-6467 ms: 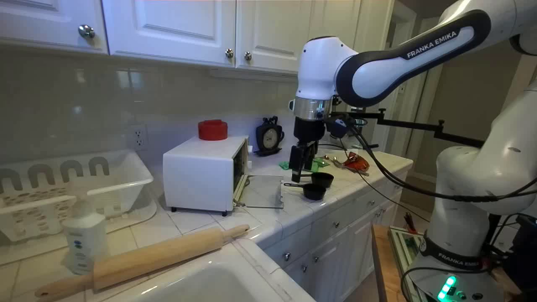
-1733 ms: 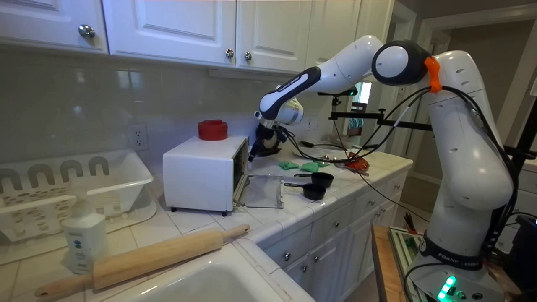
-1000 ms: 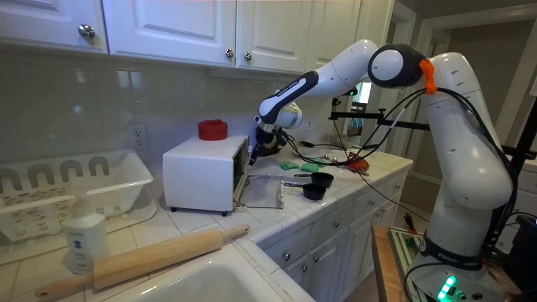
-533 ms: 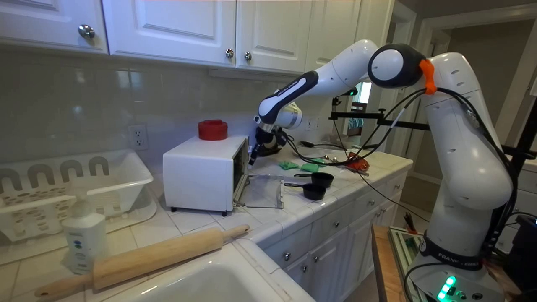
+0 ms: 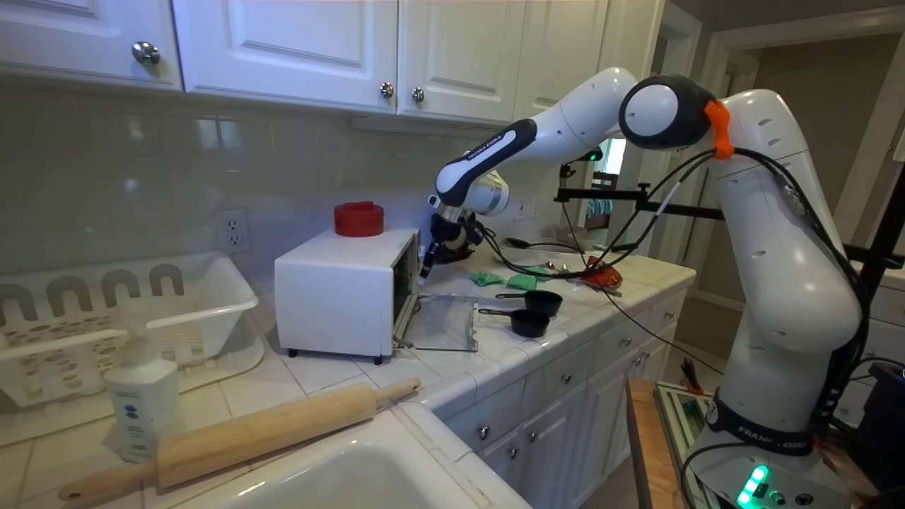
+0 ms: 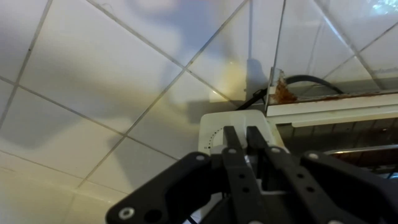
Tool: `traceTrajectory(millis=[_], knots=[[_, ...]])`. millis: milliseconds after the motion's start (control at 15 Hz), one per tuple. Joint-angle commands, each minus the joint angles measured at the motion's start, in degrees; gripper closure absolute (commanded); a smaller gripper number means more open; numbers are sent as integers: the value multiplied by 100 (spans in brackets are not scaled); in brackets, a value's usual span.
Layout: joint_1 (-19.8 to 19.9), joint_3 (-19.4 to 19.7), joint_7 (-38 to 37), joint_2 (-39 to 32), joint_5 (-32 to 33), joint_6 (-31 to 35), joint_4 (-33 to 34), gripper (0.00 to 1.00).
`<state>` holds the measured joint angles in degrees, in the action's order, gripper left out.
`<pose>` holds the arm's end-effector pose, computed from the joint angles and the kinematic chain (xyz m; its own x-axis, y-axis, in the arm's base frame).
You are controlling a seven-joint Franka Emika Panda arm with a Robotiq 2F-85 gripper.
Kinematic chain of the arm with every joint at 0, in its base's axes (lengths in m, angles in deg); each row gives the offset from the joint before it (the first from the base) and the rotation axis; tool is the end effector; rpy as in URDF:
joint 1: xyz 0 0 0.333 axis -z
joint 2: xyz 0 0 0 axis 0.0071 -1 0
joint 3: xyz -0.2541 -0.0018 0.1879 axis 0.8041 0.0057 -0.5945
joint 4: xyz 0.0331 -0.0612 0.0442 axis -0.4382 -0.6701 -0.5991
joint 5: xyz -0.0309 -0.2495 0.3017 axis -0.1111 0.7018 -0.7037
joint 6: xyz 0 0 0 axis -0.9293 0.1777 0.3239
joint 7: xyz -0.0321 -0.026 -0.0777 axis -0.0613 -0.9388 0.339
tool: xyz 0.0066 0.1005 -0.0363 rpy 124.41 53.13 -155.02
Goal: Turn the bottom switch of the oven to the right
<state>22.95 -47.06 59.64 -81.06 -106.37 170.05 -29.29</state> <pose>0.6296 -0.2765 0.3279 0.9206 0.1399 0.3645 0.1591 -0.9870 -0.0231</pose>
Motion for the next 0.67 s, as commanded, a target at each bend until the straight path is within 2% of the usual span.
traceTrajectory(millis=[0,600], knots=[[409,-272,212,-197,-386,-741,469,97],[999,-298,389,-806,-1644,-2146,1325,97]])
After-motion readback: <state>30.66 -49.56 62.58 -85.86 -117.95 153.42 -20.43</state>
